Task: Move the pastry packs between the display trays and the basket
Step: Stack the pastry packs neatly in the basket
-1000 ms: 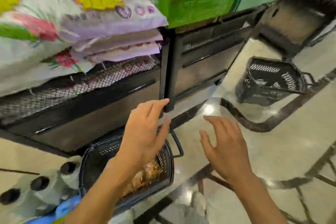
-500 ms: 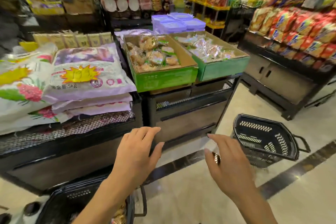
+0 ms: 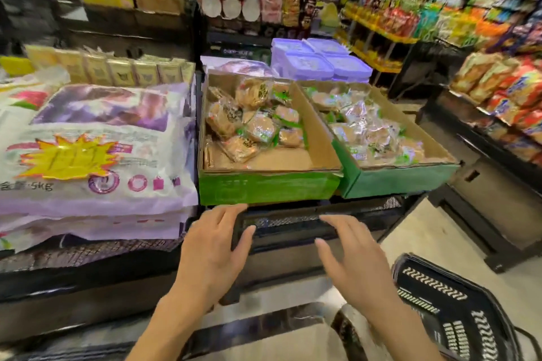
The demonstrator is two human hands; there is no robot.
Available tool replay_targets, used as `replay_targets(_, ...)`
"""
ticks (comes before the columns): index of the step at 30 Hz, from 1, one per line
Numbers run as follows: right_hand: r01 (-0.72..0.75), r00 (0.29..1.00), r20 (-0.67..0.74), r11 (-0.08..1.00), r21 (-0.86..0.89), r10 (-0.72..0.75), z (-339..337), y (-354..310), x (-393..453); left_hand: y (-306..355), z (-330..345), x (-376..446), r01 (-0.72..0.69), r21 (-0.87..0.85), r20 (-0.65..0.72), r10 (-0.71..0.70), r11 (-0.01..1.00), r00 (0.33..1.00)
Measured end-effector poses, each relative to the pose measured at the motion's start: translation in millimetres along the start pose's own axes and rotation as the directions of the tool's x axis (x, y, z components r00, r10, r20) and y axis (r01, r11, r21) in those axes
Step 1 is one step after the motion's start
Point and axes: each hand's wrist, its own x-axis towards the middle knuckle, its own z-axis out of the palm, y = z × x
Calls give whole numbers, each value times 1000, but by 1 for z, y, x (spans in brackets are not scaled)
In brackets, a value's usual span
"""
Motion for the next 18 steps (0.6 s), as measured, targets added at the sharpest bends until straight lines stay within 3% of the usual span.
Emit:
replay_targets(10,29,991,130,997,76,-38,34,57,200,-31,65,157,39,14,-52,-38,999,998)
replay_targets(13,57,992,109,994,89,-66,50,78,266,-36,84,201,83,25,-18,-83,996,996)
replay_targets(18,-91,965,254,993,81,68,87,106,372,-44,123,279,223,-4,85,-221,975,971)
